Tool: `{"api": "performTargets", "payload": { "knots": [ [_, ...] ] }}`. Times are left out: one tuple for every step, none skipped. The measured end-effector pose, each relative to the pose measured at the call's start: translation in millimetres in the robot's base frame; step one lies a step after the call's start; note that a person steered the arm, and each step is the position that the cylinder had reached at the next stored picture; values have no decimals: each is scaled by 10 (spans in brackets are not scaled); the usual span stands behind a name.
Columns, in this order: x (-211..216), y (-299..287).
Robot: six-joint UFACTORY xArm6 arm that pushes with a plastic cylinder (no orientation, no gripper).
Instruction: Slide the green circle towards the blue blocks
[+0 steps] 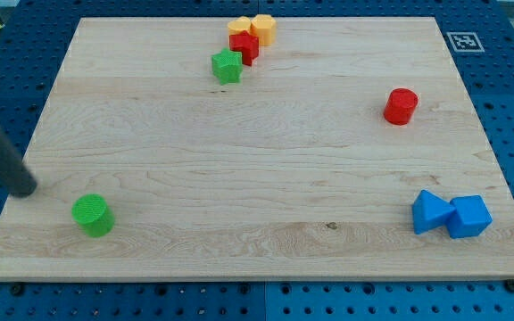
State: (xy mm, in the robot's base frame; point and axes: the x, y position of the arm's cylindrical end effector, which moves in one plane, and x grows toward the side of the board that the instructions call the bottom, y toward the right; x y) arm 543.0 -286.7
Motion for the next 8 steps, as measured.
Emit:
{"api": "performTargets", "payload": {
  "knots": [
    [73, 28],
    [115, 600],
    [157, 848],
    [179, 848],
    [213, 848],
    [226, 848],
    [260, 848],
    [260, 851]
  ]
}}
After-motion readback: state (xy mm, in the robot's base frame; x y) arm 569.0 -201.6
